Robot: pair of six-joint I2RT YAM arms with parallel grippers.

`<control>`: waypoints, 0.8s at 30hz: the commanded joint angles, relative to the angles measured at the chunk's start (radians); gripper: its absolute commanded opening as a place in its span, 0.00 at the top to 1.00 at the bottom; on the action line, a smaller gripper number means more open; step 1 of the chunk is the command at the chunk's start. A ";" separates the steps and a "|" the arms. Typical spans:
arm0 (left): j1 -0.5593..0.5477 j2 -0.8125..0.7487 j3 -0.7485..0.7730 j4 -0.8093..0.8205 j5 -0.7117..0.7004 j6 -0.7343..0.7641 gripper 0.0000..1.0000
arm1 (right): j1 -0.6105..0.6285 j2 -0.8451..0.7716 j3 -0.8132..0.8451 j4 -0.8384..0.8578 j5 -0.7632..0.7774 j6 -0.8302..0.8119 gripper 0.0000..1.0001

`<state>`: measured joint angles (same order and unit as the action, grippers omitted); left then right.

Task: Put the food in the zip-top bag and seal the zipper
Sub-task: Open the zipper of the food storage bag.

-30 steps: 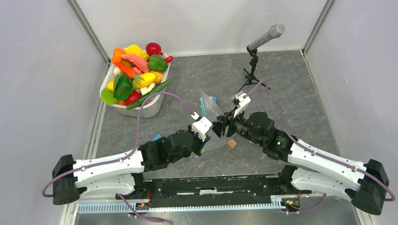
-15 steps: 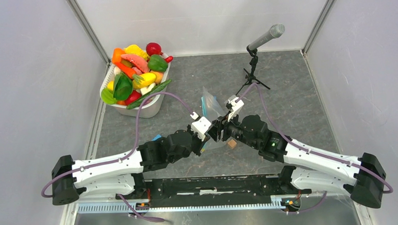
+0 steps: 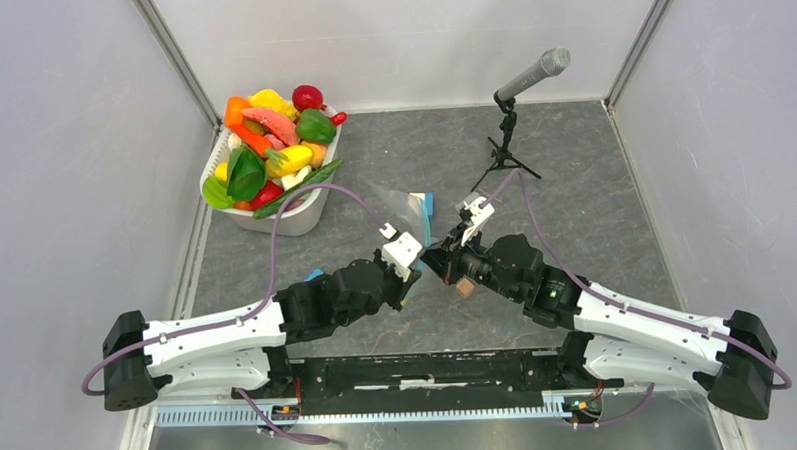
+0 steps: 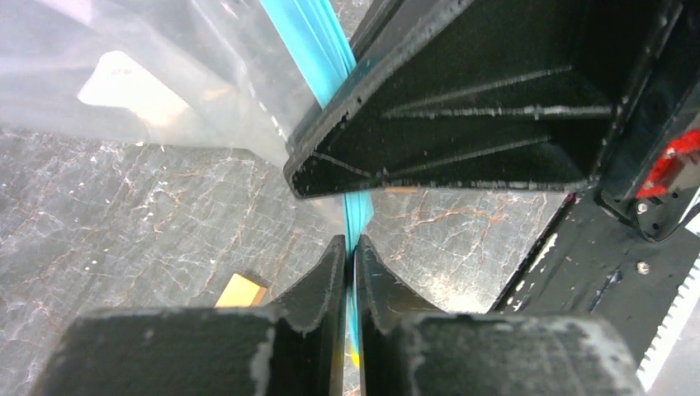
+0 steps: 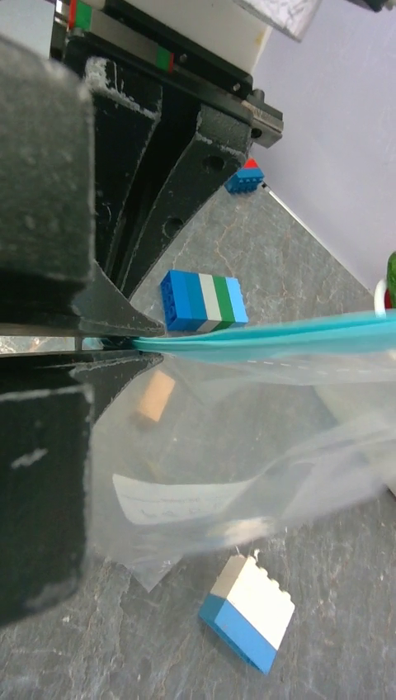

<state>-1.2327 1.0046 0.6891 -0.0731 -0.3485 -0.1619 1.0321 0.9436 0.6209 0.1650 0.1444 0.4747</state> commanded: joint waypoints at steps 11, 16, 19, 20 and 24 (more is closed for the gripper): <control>0.026 -0.186 -0.106 0.121 0.130 -0.026 0.27 | -0.048 -0.038 -0.051 0.100 0.009 -0.012 1.00; 0.154 -0.263 -0.079 0.107 0.206 -0.124 0.31 | -0.050 -0.006 -0.016 0.019 -0.026 -0.116 1.00; 0.251 -0.254 -0.020 0.096 0.268 -0.190 0.34 | -0.047 0.015 -0.022 0.013 -0.048 -0.131 1.00; 0.273 -0.235 0.004 0.089 0.265 -0.212 0.34 | -0.045 0.022 -0.023 0.014 -0.053 -0.133 1.00; 0.290 -0.123 0.096 0.083 0.242 -0.272 0.37 | -0.025 0.052 -0.010 0.011 -0.024 -0.146 1.00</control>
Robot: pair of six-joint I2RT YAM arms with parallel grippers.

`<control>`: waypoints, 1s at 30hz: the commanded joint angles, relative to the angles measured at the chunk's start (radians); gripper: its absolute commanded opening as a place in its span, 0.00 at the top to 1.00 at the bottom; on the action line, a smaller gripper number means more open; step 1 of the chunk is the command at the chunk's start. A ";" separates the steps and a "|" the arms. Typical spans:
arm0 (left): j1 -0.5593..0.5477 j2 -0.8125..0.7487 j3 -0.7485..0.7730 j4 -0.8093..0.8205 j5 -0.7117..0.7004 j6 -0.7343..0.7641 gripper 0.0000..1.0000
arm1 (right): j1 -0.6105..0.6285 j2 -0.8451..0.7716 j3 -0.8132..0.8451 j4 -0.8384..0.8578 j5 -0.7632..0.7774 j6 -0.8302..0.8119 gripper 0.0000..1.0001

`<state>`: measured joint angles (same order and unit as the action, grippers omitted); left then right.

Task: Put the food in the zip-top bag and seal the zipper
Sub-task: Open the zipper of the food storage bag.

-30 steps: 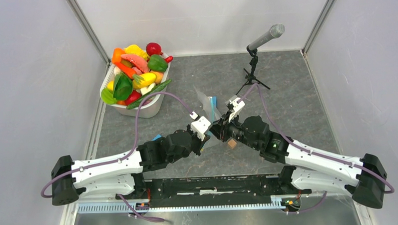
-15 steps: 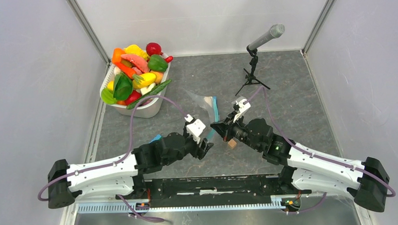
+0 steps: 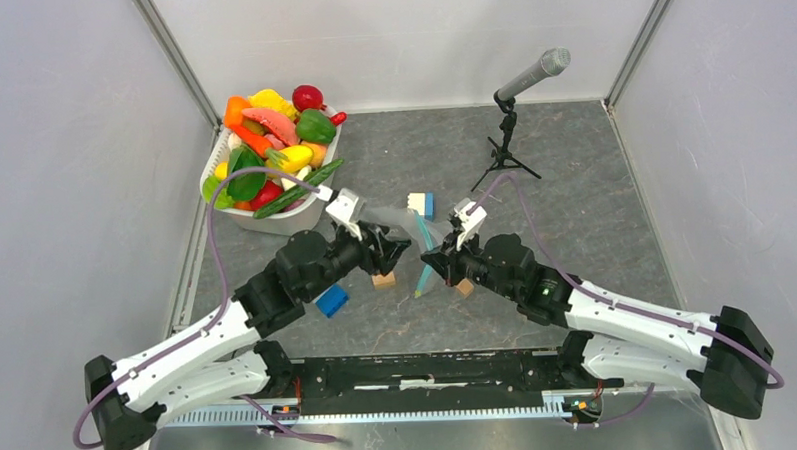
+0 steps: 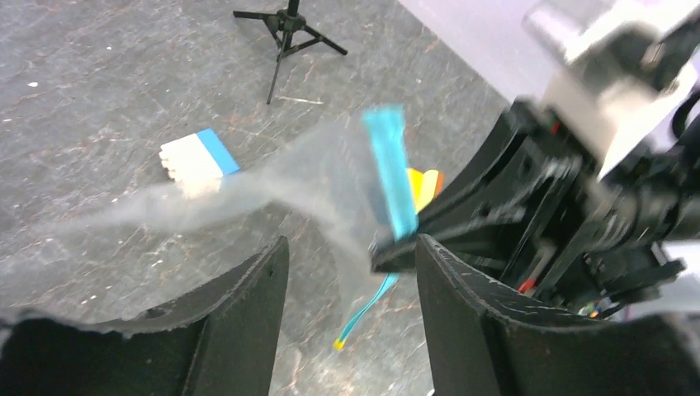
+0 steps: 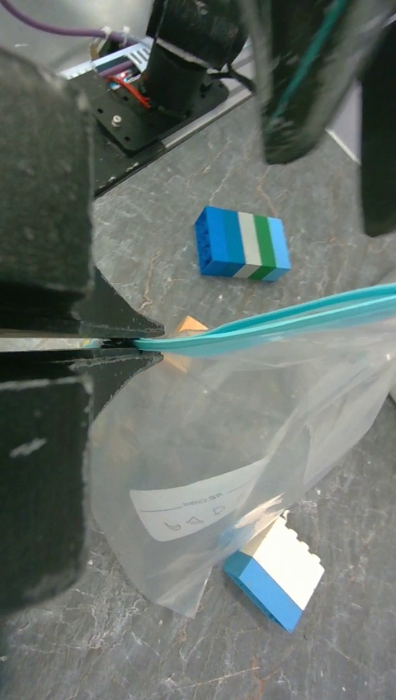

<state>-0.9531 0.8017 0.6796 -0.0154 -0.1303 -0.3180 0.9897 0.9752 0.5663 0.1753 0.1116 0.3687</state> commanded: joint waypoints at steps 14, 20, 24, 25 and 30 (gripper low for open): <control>0.010 0.118 0.096 -0.041 -0.056 -0.199 0.51 | 0.093 0.087 0.050 0.042 0.155 -0.004 1.00; 0.010 0.127 0.072 -0.037 -0.067 -0.193 0.61 | 0.100 0.083 0.047 0.054 0.159 0.001 1.00; 0.010 0.131 0.057 0.008 -0.054 -0.206 0.50 | 0.106 0.090 0.043 0.052 0.178 -0.005 1.00; 0.010 0.132 0.063 0.009 -0.049 -0.208 0.49 | 0.107 0.094 0.043 0.048 0.186 -0.004 1.00; 0.010 0.139 0.068 0.011 -0.054 -0.212 0.44 | 0.117 0.104 0.040 0.051 0.207 -0.010 1.00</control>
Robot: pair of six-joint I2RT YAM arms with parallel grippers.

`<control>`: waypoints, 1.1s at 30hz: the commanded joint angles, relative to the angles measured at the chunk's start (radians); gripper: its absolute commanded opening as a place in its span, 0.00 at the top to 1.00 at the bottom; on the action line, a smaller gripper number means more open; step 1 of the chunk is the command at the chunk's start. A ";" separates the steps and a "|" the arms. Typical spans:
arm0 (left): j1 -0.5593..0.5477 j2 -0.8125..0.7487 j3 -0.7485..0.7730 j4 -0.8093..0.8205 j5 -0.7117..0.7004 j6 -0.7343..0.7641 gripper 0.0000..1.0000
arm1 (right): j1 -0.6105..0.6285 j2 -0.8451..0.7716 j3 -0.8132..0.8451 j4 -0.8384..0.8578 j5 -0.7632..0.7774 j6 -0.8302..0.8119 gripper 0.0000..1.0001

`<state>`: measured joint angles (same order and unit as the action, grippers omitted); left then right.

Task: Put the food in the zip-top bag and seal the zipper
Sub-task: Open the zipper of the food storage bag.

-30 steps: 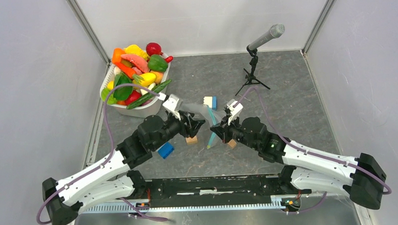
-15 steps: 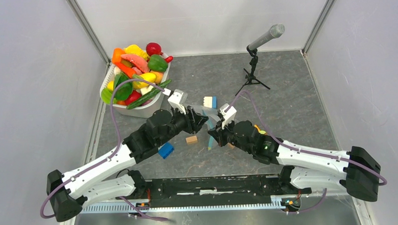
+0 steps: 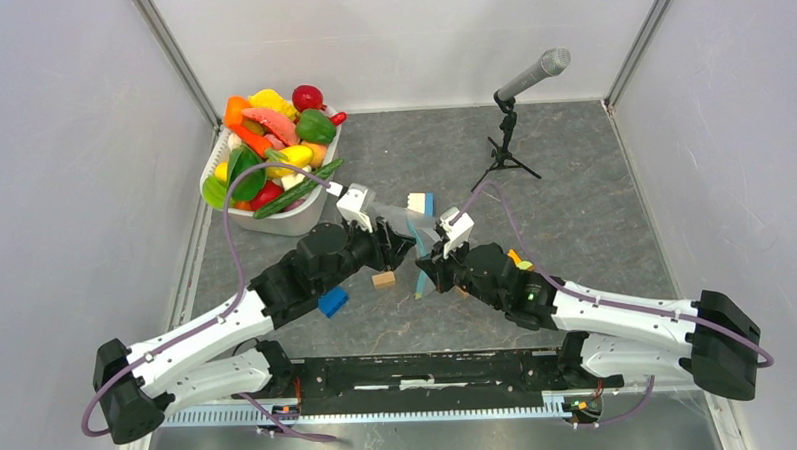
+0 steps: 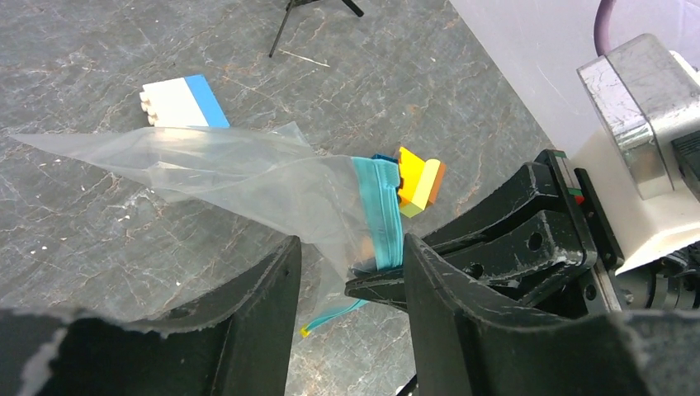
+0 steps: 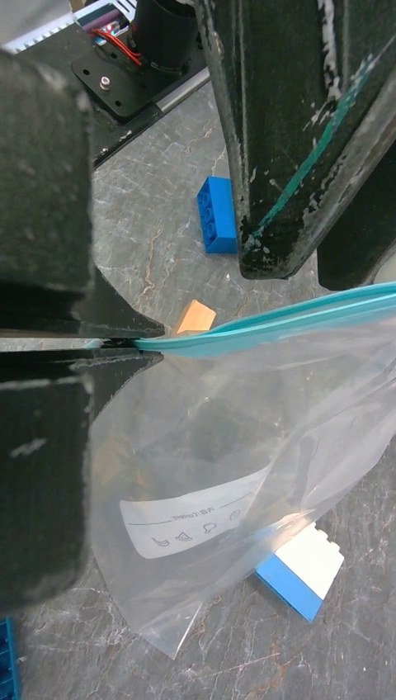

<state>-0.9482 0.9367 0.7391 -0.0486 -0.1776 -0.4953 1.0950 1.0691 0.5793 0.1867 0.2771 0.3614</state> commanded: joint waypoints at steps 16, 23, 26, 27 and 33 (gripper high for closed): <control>0.006 0.069 -0.021 0.126 -0.007 -0.065 0.63 | 0.017 0.016 0.005 0.081 0.030 0.008 1.00; 0.005 0.041 -0.045 0.146 0.028 -0.052 0.62 | 0.017 0.020 -0.004 0.101 0.027 0.024 1.00; 0.006 0.027 -0.065 0.156 0.025 -0.054 0.65 | 0.016 0.022 -0.004 0.099 0.029 0.029 1.00; 0.006 0.022 -0.068 0.156 0.024 -0.052 0.66 | 0.016 0.022 -0.004 0.099 0.028 0.030 1.00; 0.006 0.005 -0.076 0.158 0.029 -0.039 0.65 | 0.016 0.026 -0.003 0.101 0.025 0.030 1.00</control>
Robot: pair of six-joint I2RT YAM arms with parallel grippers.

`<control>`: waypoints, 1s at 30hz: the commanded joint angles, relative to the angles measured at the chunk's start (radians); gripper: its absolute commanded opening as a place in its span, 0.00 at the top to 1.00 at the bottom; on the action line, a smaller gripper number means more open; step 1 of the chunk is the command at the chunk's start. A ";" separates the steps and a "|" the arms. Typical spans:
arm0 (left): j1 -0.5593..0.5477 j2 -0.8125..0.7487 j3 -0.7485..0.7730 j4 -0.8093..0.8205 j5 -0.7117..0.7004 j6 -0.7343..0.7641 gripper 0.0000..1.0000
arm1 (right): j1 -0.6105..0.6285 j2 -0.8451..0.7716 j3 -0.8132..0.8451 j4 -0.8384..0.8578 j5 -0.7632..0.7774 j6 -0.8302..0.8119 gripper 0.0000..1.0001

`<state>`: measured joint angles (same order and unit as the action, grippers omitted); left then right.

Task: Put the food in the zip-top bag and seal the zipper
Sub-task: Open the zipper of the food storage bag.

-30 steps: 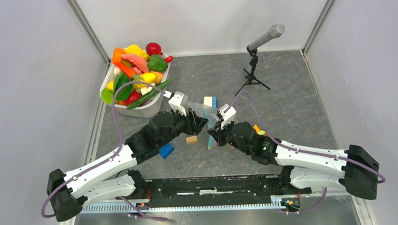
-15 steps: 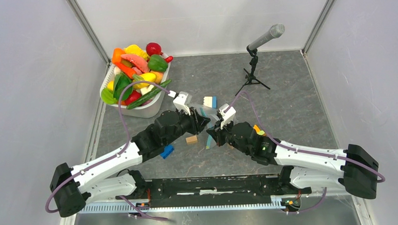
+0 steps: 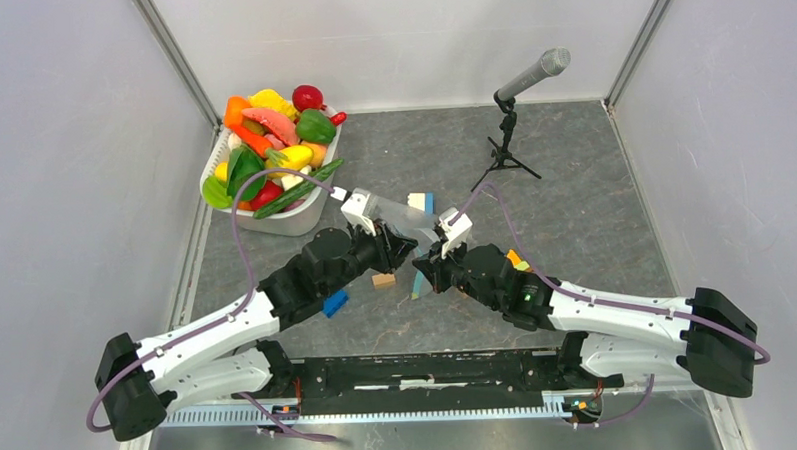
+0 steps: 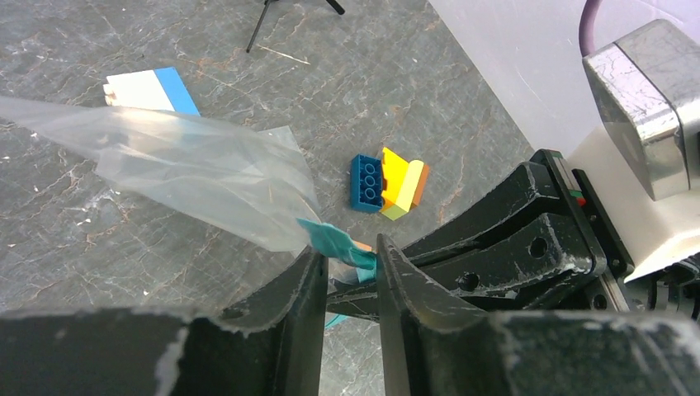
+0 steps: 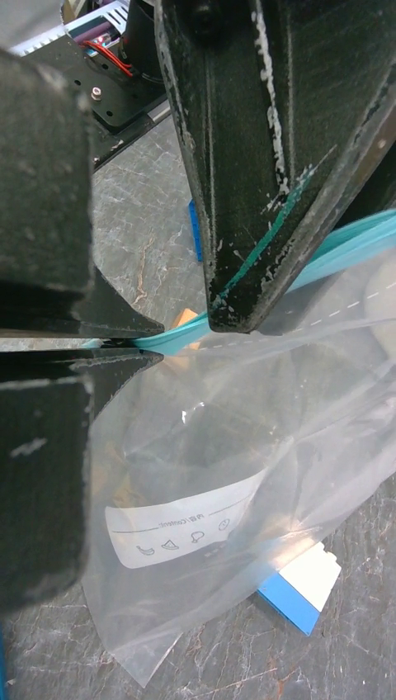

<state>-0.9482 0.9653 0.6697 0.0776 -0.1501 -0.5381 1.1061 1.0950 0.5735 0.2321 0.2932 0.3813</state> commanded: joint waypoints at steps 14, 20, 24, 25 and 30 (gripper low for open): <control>0.005 -0.020 -0.018 0.050 -0.012 0.002 0.78 | 0.005 0.004 0.002 0.057 0.003 0.012 1.00; 0.006 -0.025 -0.026 0.062 0.010 0.016 0.84 | 0.005 0.005 0.005 0.052 0.001 0.014 1.00; 0.005 -0.025 -0.032 0.059 0.005 0.024 0.84 | 0.005 -0.001 0.003 0.058 -0.002 0.018 1.00; 0.005 -0.028 -0.035 0.060 0.007 0.030 0.80 | 0.005 -0.003 0.003 0.059 -0.003 0.018 1.00; 0.005 -0.049 -0.052 0.076 0.002 0.040 0.69 | 0.005 0.002 0.005 0.055 -0.004 0.023 1.00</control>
<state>-0.9482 0.9455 0.6399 0.1154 -0.1444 -0.5335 1.1061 1.0992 0.5732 0.2386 0.2916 0.3904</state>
